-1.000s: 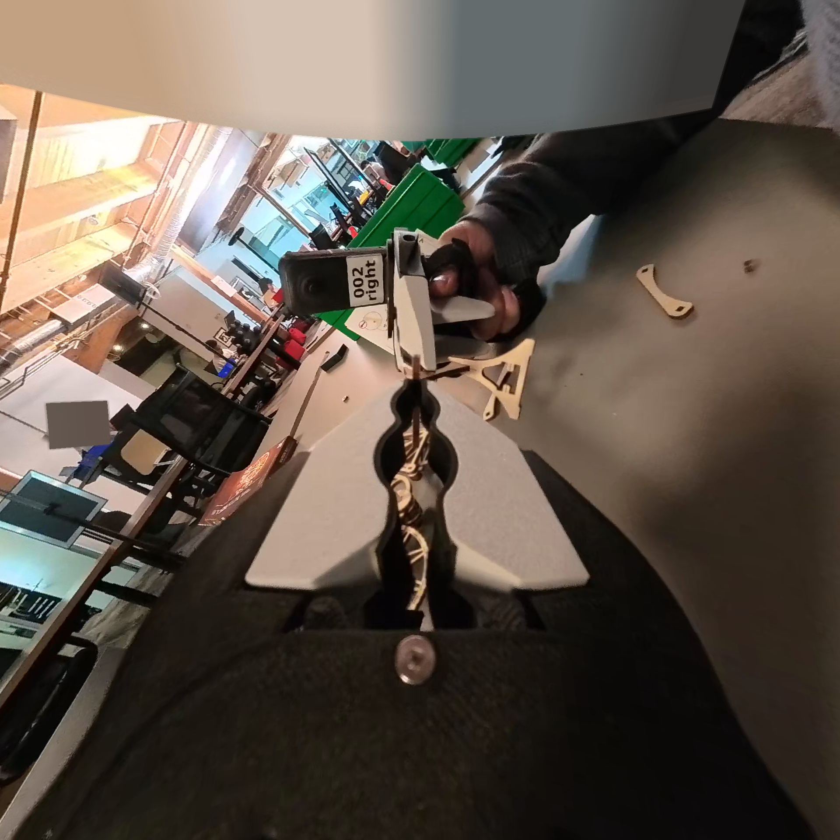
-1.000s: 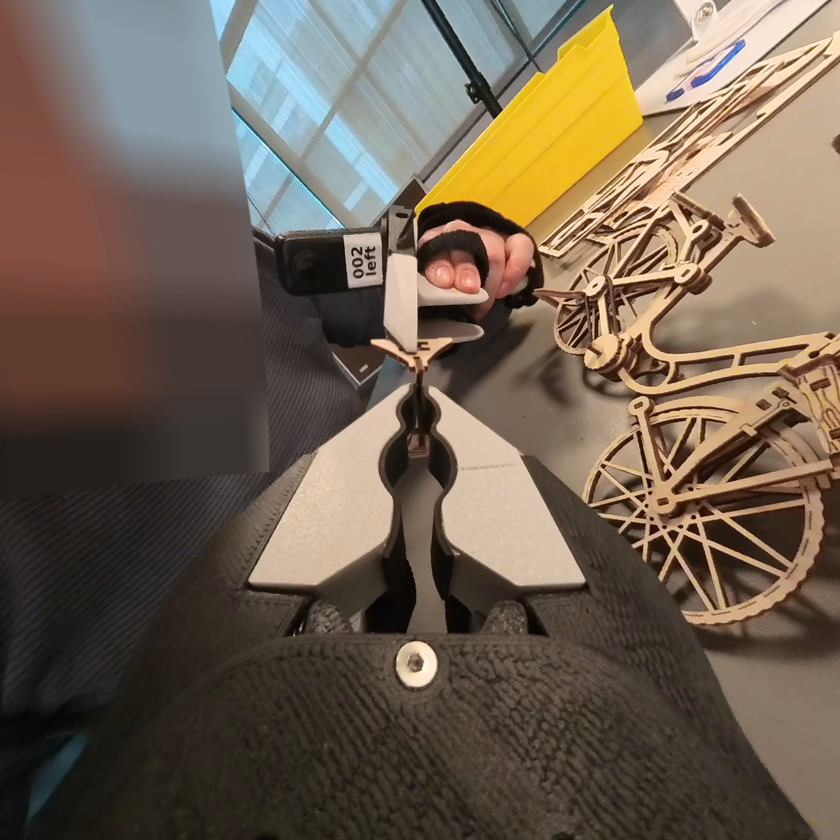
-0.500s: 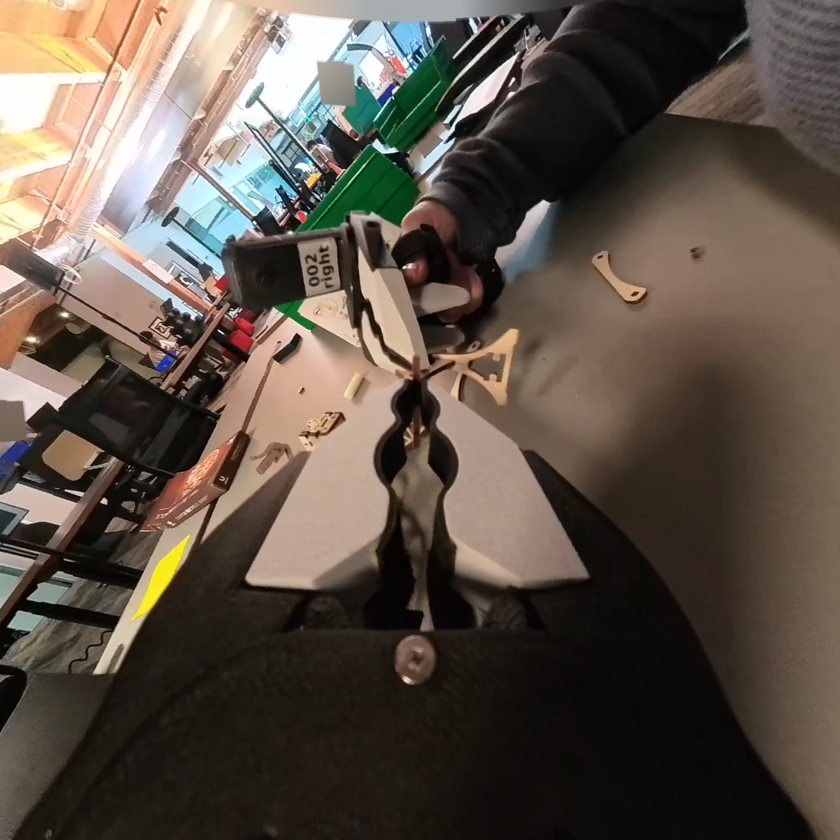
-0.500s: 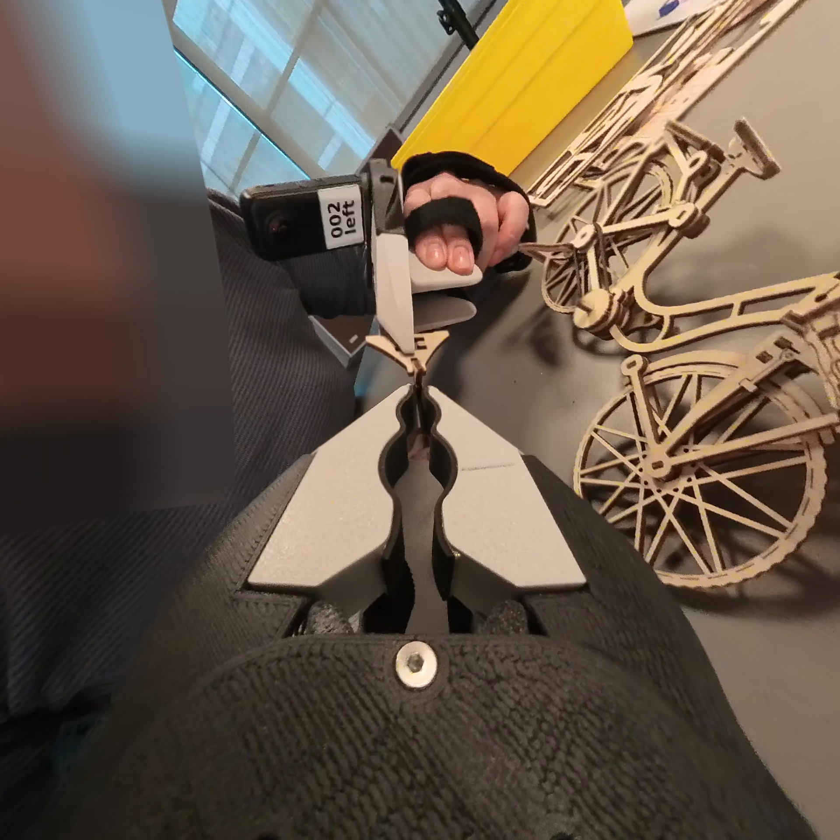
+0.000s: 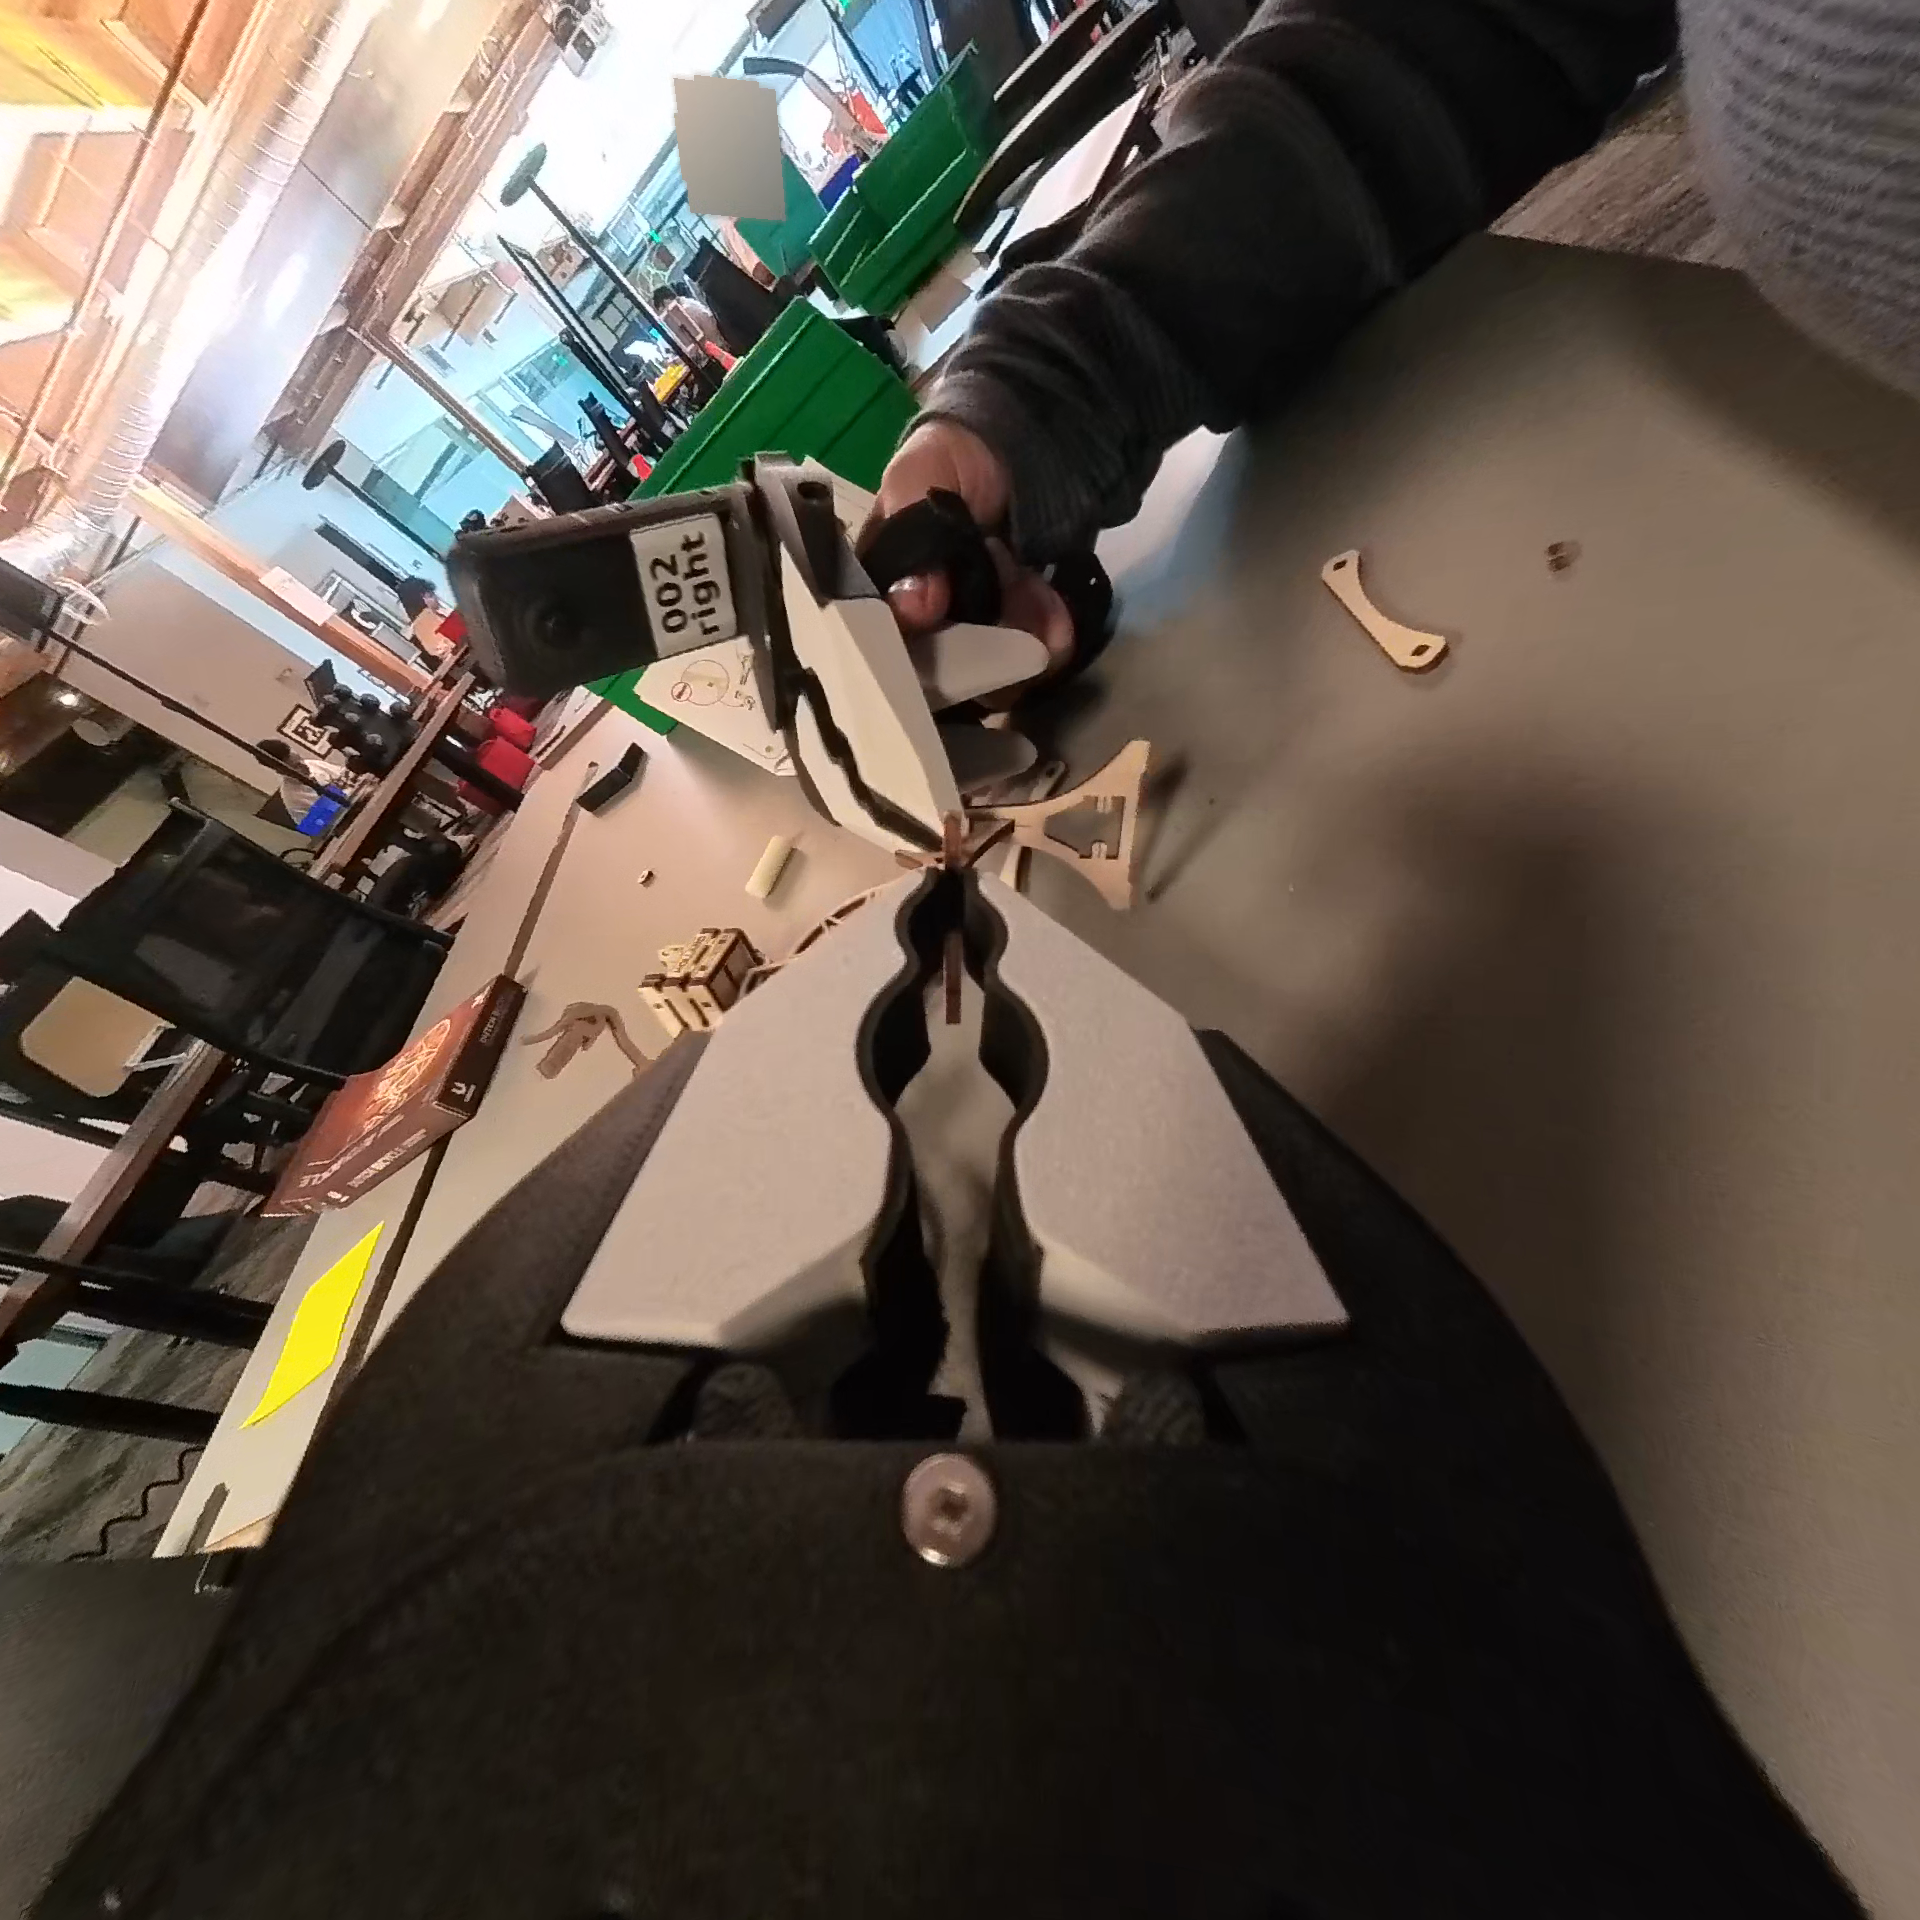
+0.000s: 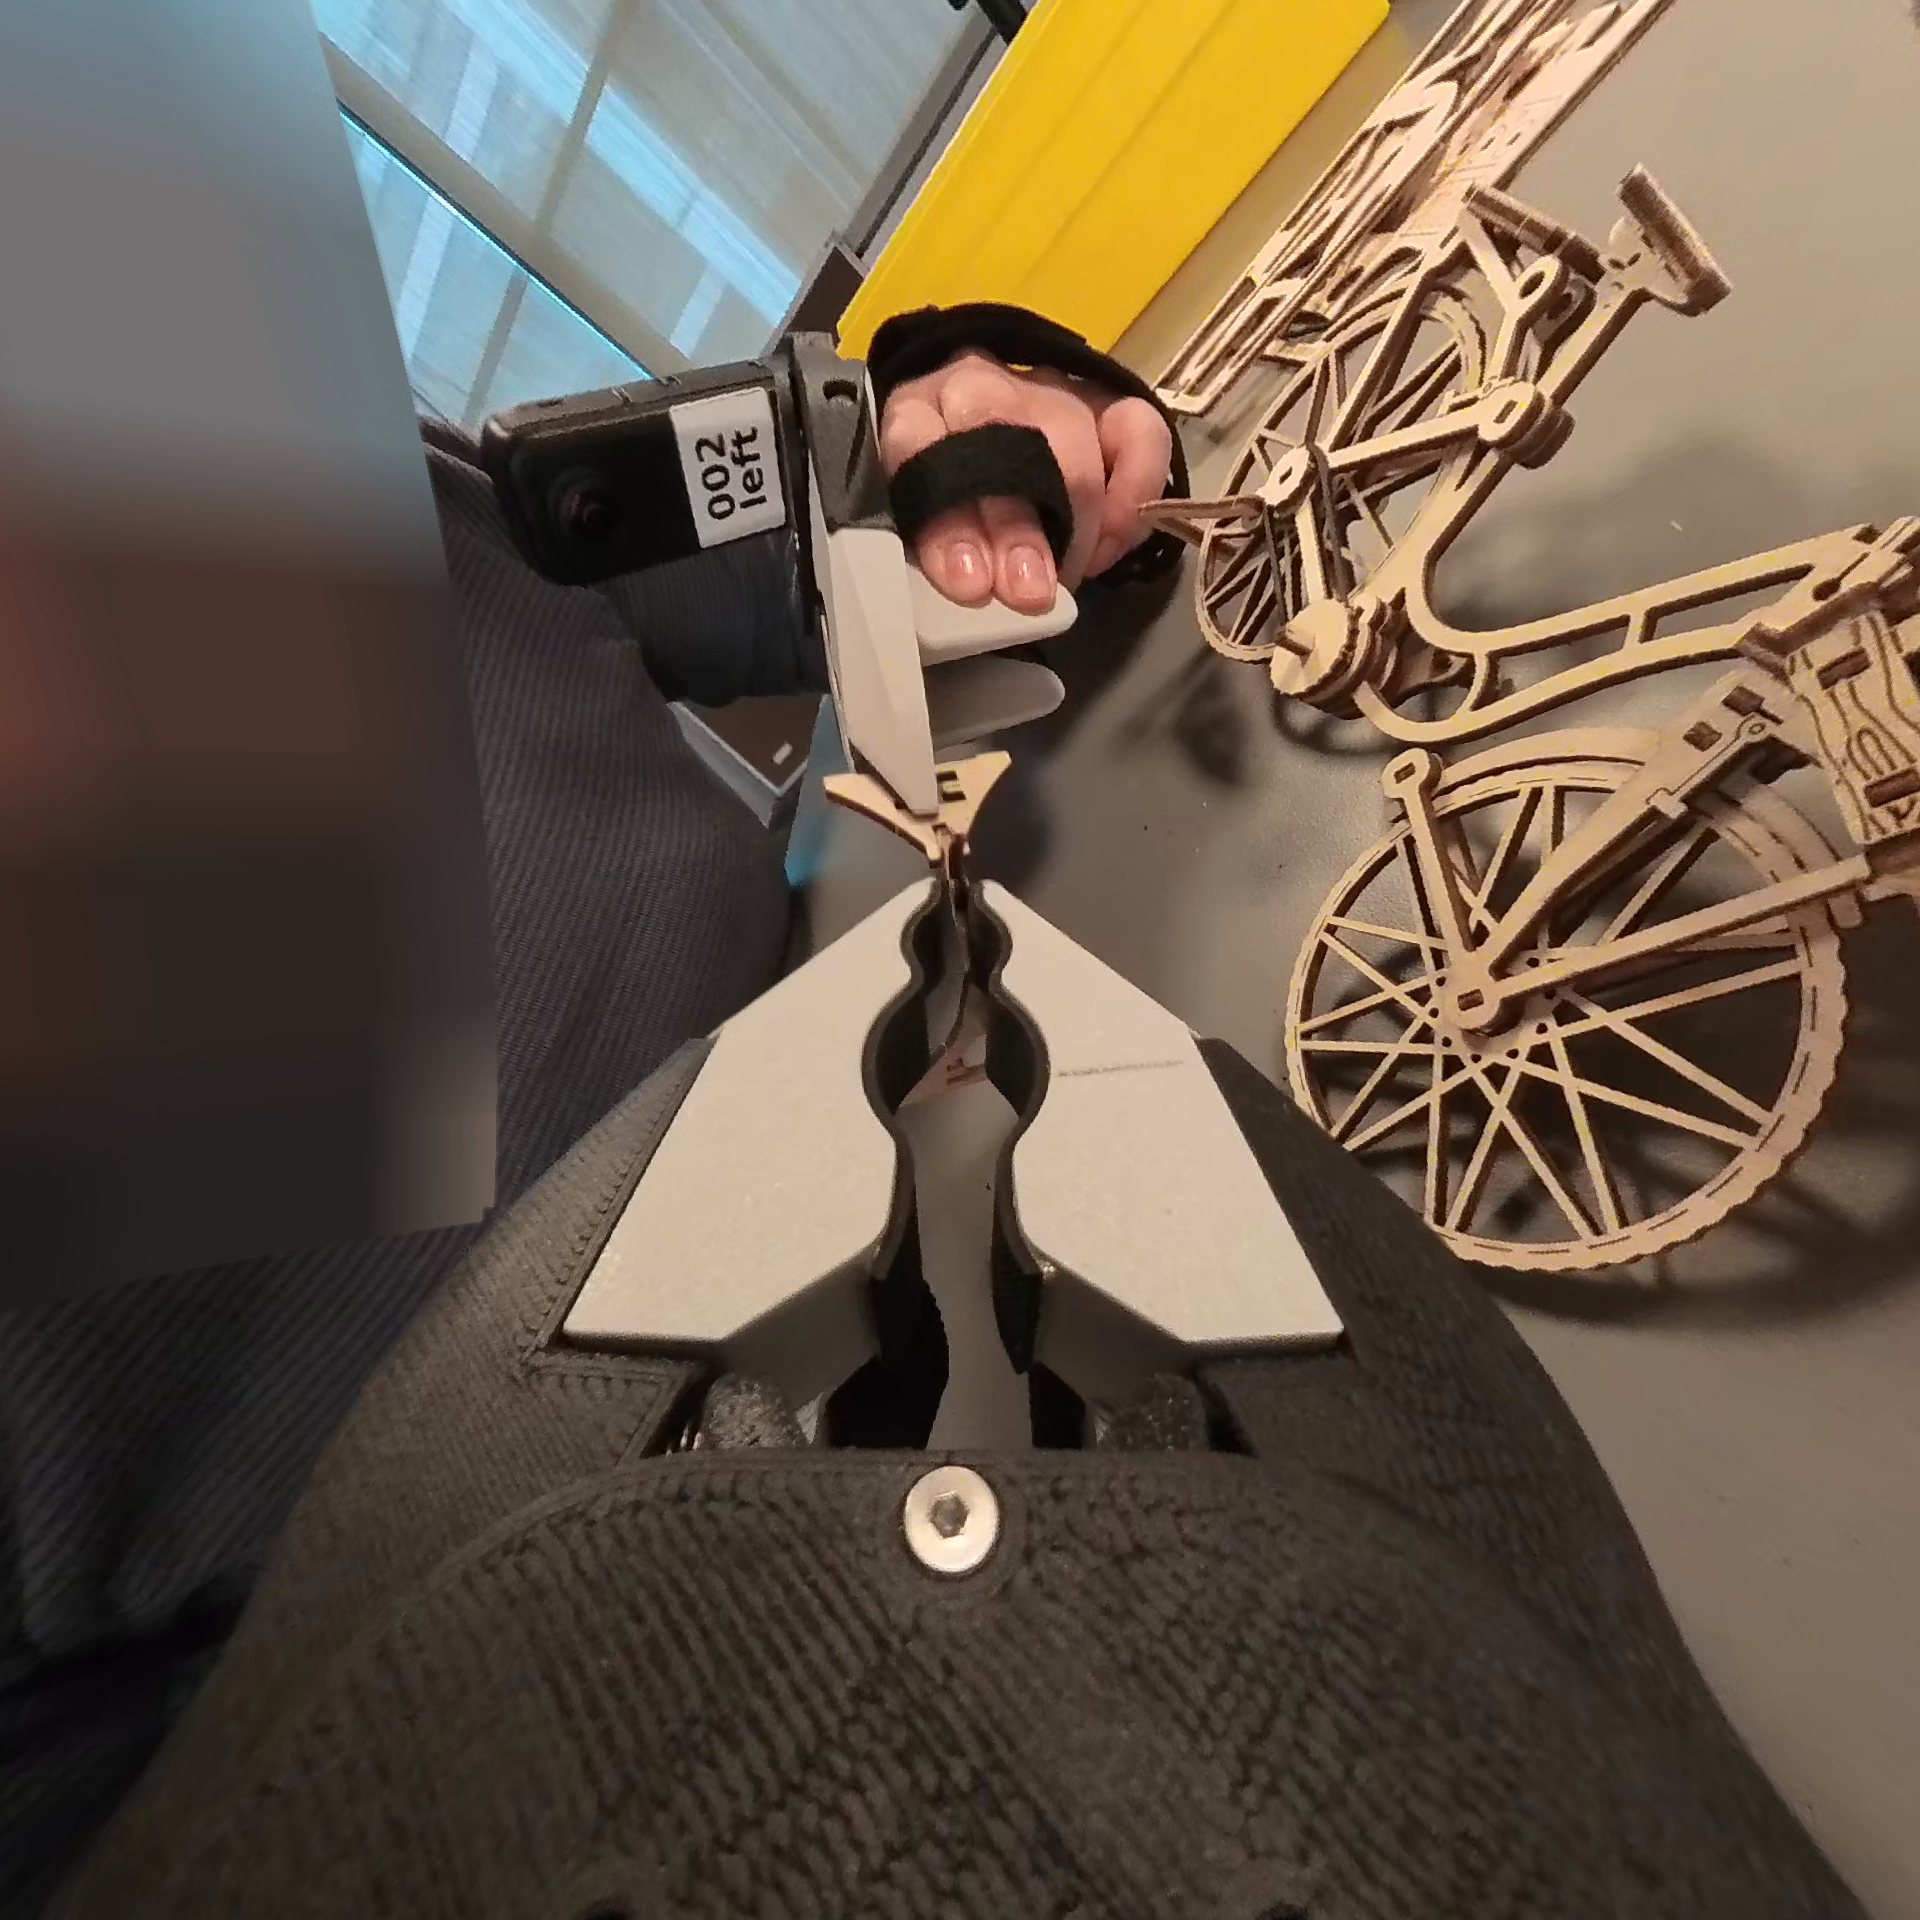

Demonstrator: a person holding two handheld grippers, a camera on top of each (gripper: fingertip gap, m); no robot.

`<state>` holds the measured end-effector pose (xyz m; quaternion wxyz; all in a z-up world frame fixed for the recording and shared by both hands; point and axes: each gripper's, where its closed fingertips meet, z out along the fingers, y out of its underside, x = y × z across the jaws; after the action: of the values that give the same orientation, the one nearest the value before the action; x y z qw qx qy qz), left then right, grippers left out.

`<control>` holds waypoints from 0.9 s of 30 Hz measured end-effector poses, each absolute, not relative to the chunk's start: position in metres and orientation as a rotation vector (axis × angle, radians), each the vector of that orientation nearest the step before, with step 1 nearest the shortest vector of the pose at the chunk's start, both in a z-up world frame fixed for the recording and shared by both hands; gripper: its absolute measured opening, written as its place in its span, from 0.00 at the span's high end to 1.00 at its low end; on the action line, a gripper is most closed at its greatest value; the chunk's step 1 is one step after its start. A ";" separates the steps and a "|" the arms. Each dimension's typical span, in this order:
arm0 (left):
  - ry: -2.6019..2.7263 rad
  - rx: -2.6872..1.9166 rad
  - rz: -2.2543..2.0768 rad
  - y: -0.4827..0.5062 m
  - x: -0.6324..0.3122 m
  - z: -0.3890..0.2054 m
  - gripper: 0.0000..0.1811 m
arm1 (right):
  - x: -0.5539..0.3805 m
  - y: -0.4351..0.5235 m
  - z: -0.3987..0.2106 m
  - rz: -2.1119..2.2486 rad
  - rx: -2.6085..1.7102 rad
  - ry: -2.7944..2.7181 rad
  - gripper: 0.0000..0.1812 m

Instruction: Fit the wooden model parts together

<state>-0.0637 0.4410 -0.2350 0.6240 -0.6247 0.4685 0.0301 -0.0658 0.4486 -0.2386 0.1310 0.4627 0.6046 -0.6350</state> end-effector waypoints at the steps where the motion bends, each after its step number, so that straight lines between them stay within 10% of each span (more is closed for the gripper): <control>1: 1.072 -1.432 0.066 0.441 -0.064 -0.234 0.99 | -0.066 0.450 -0.237 -1.855 1.344 1.744 0.99; 27: 1.005 -1.366 0.072 0.438 -0.065 -0.217 0.99 | -0.066 0.438 -0.221 -2.009 1.250 1.749 1.00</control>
<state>-0.0647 0.4384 -0.2175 0.6610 -0.6038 0.4444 0.0319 -0.0655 0.4376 -0.2210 0.0996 0.4227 0.5915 -0.6793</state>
